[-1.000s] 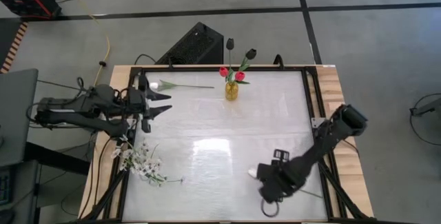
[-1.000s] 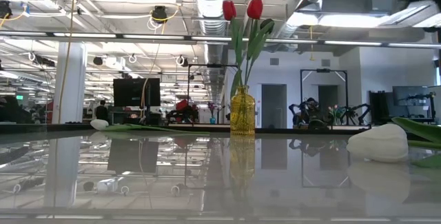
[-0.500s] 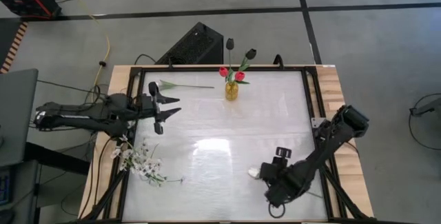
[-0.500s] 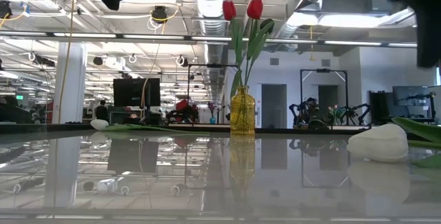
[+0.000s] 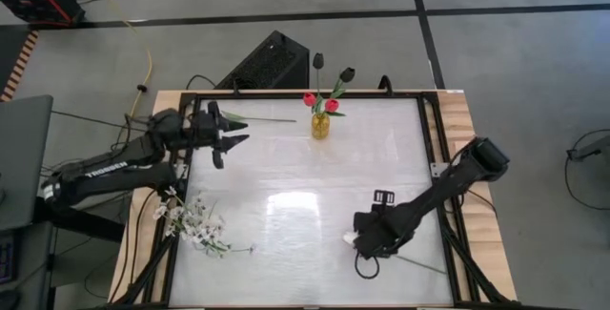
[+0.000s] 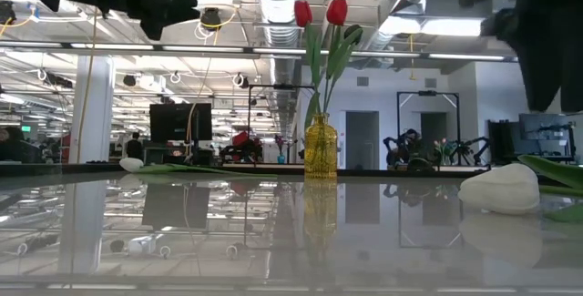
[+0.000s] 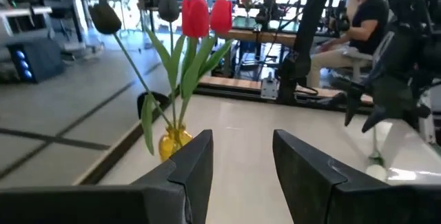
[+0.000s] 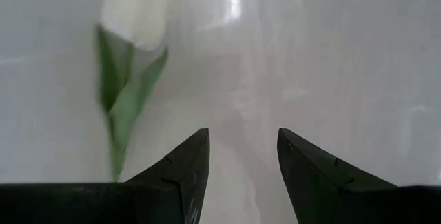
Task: Sort flowers into vase by color
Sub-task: Put the bottom white tulip into the transparent vase
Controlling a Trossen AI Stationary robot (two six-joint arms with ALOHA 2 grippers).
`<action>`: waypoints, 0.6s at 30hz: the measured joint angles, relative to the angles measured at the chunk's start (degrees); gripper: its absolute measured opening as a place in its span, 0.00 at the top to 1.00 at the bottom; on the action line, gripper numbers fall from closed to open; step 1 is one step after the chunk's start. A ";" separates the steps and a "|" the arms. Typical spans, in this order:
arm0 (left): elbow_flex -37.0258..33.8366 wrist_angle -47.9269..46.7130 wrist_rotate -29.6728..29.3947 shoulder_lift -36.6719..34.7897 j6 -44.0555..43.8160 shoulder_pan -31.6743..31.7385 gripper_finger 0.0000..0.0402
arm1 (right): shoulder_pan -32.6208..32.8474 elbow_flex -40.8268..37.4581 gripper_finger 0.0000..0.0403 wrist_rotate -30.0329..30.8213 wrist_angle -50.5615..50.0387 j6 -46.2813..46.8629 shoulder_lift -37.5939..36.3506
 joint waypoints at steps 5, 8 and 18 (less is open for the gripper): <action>-0.11 -1.96 0.80 -0.01 -1.29 0.12 0.65 | 0.02 -3.79 0.52 -0.07 2.89 3.06 -7.25; -1.85 -0.77 0.67 -1.17 -1.45 0.12 0.65 | 0.53 -10.09 0.52 -0.93 7.29 7.88 -11.44; -9.32 6.25 0.78 -5.62 -6.10 0.06 0.65 | 7.21 -20.18 0.52 -4.13 21.53 17.52 -15.02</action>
